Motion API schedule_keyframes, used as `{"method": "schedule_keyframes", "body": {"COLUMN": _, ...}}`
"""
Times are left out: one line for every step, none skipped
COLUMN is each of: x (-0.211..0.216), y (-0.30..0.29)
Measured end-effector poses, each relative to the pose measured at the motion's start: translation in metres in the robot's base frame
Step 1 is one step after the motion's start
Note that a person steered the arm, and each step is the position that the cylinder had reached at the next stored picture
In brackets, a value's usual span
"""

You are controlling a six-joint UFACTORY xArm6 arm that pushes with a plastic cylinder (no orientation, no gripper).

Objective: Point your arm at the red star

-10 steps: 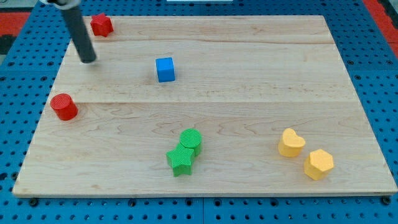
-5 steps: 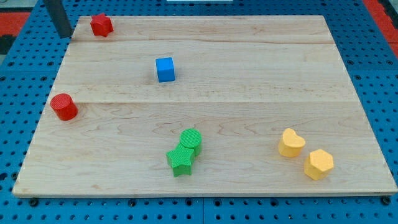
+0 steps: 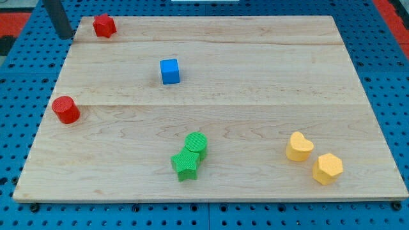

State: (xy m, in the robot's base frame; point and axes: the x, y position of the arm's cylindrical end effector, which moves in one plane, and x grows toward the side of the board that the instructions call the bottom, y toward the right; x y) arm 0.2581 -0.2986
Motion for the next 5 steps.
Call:
{"method": "schedule_keyframes", "body": {"x": 0.003, "y": 0.000}}
{"method": "schedule_keyframes", "body": {"x": 0.003, "y": -0.002}}
{"method": "schedule_keyframes", "body": {"x": 0.003, "y": -0.006}}
{"method": "schedule_keyframes", "body": {"x": -0.007, "y": -0.006}}
{"method": "schedule_keyframes", "body": {"x": -0.018, "y": 0.002}}
